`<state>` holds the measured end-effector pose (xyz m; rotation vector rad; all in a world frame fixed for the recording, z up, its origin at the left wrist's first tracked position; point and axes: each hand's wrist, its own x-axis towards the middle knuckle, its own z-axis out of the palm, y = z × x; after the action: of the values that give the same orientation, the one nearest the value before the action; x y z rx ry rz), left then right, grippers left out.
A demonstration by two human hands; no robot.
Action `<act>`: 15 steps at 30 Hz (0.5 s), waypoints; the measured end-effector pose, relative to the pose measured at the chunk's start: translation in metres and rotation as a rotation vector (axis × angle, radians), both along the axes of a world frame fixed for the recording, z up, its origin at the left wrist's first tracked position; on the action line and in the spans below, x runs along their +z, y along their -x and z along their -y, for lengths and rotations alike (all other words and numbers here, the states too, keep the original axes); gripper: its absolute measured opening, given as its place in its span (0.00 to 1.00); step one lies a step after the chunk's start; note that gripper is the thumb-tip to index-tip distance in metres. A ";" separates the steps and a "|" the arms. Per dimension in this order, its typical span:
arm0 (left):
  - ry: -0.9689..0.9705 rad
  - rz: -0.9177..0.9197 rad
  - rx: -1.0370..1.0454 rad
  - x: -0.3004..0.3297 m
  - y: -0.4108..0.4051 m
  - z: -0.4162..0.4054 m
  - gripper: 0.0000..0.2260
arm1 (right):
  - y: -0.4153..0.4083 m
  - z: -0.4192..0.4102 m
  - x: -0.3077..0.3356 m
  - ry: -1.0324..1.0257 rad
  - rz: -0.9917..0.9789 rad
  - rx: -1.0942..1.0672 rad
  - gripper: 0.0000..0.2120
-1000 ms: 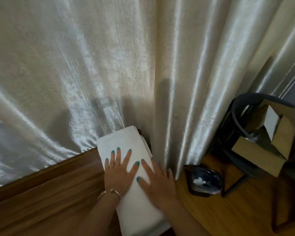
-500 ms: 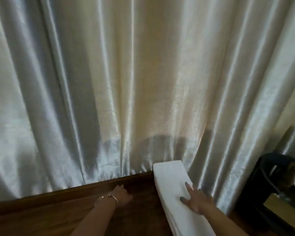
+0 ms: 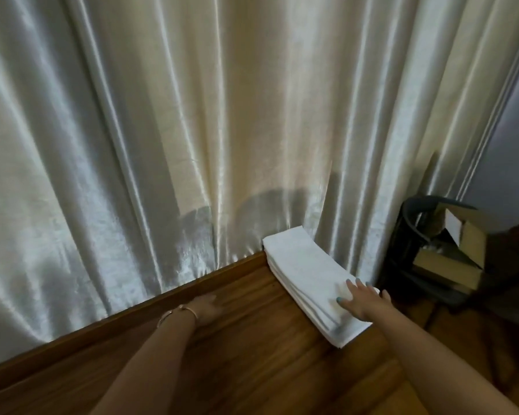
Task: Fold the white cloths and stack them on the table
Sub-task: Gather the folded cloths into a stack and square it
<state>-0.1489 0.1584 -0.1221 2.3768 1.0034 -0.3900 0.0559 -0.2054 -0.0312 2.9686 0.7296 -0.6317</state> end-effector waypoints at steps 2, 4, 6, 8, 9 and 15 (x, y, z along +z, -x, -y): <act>0.121 -0.026 -0.107 0.083 -0.018 0.078 0.31 | -0.011 -0.006 -0.001 -0.011 0.001 0.019 0.34; 0.167 0.045 -0.148 0.101 -0.063 0.118 0.30 | -0.028 -0.012 -0.002 -0.021 0.000 0.031 0.34; 0.234 0.131 -0.084 0.086 -0.112 0.136 0.30 | -0.052 -0.021 -0.004 -0.077 -0.036 0.019 0.35; 0.312 0.248 0.127 0.063 -0.161 0.141 0.33 | -0.079 -0.036 -0.009 -0.189 -0.108 -0.020 0.36; 0.343 0.324 0.251 0.053 -0.184 0.141 0.36 | -0.093 -0.046 -0.014 -0.257 -0.132 -0.030 0.37; 0.360 0.613 0.809 0.021 -0.266 0.111 0.31 | -0.153 -0.108 -0.042 -0.594 -0.286 -0.059 0.31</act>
<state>0.1172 0.0477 -0.1007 1.4467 1.3205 0.4053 0.2090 -0.0975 -0.0731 3.4825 1.0048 -1.0158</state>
